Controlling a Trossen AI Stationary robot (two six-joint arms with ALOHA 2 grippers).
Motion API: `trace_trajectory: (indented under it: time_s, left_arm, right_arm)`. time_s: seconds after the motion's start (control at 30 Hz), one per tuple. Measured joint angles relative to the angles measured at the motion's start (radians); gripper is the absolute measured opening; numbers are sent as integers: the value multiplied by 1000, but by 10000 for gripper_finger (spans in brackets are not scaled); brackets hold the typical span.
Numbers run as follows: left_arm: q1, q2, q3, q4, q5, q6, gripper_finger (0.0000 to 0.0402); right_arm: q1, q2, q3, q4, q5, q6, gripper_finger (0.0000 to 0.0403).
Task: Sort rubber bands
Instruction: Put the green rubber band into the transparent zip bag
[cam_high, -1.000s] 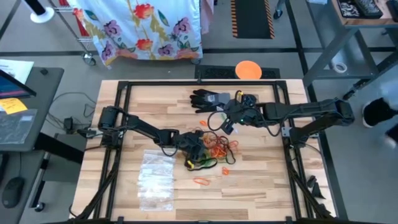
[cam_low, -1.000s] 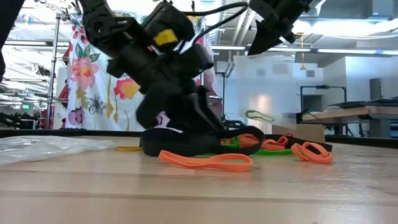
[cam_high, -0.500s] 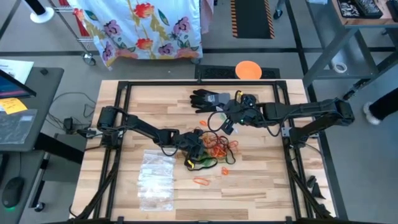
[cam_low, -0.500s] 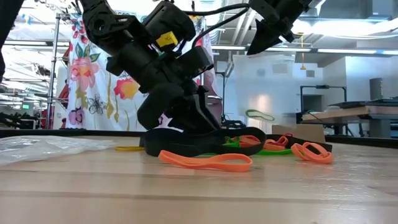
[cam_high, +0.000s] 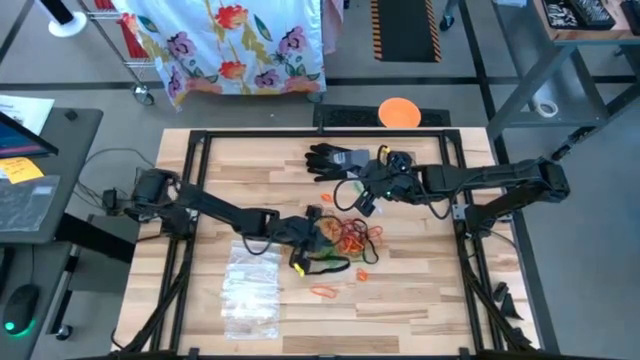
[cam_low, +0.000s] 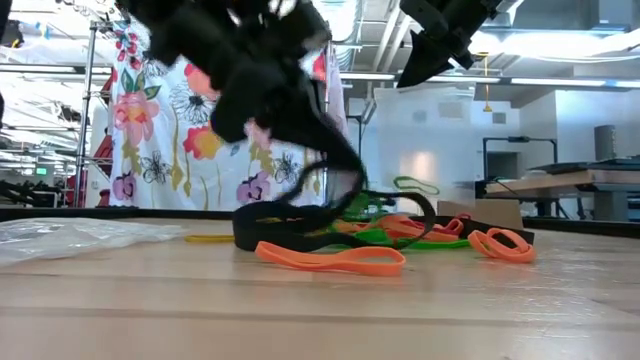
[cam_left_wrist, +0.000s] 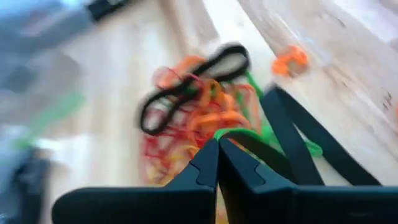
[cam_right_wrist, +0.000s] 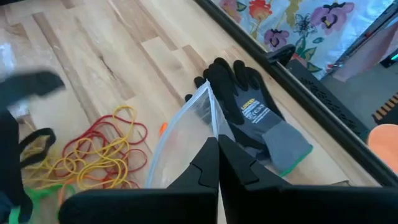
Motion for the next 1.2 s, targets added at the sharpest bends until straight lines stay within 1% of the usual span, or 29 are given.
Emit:
trace_trajectory:
  time_s: [0.1, 0.2, 0.3, 0.33, 0.43, 0.57, 0.67, 0.77, 0.87, 1.0, 1.07, 1.1, 1.2]
  left_arm:
    - [-17, -80, 0, -71, -60, 1, 1]
    - [-34, -165, 0, -181, -156, 0, 1]
    - [-48, -253, 0, -362, -272, -32, 0]
    - [-52, -277, 0, -421, -296, -55, 0]
    - [-61, -349, 0, -578, -320, -134, 0]
    - [-69, -413, 0, -697, -321, -233, 0]
    - [-59, -424, 0, -752, -321, -269, 2]
    - [-47, -412, -3, -754, -323, -268, 24]
    - [-39, -387, -5, -764, -332, -240, 63]
    - [-35, -361, -5, -787, -427, -257, 119]
    - [-35, -348, -5, -789, -451, -285, 142]
    - [-31, -343, -5, -790, -439, -299, 150]
    - [0, -312, -6, -756, -303, -309, 164]
  right_arm:
    - [0, 0, 0, 1, -1, 0, 0]
    - [0, 0, 0, 1, -2, 0, 0]
    - [0, 0, -1, -2, -2, 0, 0]
    - [0, 0, -1, -3, -2, -4, 0]
    - [0, 0, -1, -4, -3, -11, 0]
    - [-2, 0, -1, -1, -2, -26, 0]
    - [-6, 0, -1, 0, -2, -28, 0]
    - [-6, 0, -1, 0, -2, -35, 0]
    - [-6, 0, -1, 0, -3, -37, 0]
    - [-6, 0, -1, -3, -7, -37, 0]
    - [-6, 0, -1, -4, -7, -37, 0]
    - [-6, 0, -1, -3, -7, -37, 0]
    - [-6, 0, -1, -2, -7, -42, 0]
